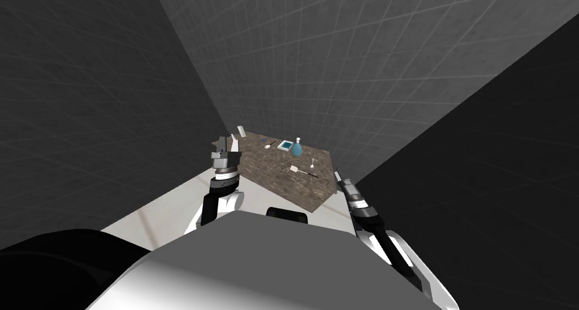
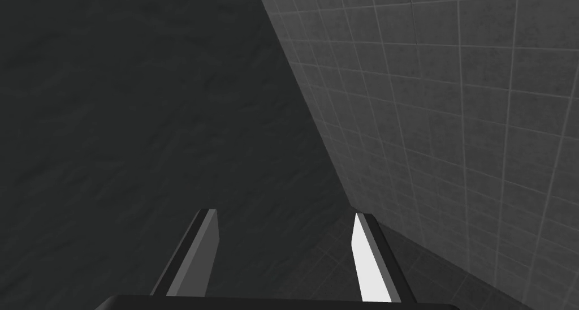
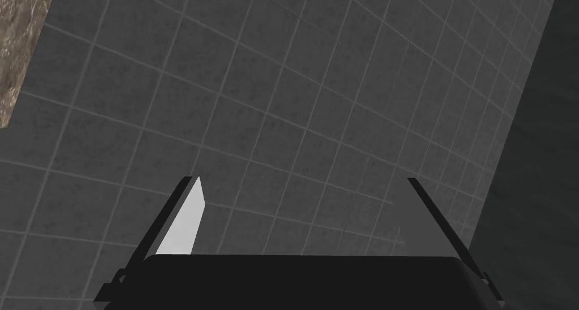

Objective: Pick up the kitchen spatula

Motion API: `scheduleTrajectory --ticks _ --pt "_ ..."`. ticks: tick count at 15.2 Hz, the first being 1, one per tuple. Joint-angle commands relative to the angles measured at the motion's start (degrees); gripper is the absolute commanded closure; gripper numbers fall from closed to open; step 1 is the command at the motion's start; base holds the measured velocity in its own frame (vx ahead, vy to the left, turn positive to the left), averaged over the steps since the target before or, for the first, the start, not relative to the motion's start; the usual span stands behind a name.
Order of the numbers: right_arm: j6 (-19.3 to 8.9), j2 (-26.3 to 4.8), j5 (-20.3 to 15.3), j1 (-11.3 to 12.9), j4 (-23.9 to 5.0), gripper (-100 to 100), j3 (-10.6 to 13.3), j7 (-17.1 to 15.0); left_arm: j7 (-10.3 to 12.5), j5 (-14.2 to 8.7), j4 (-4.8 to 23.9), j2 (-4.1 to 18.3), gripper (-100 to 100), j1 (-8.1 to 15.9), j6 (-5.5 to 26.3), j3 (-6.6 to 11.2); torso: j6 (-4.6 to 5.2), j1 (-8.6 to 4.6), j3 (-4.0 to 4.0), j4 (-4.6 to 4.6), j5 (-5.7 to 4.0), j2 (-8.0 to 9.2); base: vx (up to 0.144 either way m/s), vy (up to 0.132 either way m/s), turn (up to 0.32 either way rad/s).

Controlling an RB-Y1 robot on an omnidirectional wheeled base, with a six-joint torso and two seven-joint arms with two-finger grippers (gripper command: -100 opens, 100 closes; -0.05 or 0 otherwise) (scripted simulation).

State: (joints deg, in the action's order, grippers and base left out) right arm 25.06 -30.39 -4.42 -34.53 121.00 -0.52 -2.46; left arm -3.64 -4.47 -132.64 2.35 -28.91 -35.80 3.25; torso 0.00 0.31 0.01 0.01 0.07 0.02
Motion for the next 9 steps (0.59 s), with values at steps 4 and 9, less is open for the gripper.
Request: scheduleTrajectory --ticks 4,9 --pt "0.5 -6.4 -3.7 -1.2 -3.1 -100 0.0 -0.3 0.0 0.0 0.0 0.0 0 0.0 0.0 0.00 0.00 0.00 -0.01 0.00 0.00 -0.02 0.006 0.083 0.093" --pt "0.7 -11.9 -5.5 -1.9 -4.6 -100 0.0 -0.5 0.0 0.0 0.0 0.0 0 0.0 0.0 0.00 -0.01 0.08 0.01 0.00 0.02 0.02 -0.002 0.086 0.092"
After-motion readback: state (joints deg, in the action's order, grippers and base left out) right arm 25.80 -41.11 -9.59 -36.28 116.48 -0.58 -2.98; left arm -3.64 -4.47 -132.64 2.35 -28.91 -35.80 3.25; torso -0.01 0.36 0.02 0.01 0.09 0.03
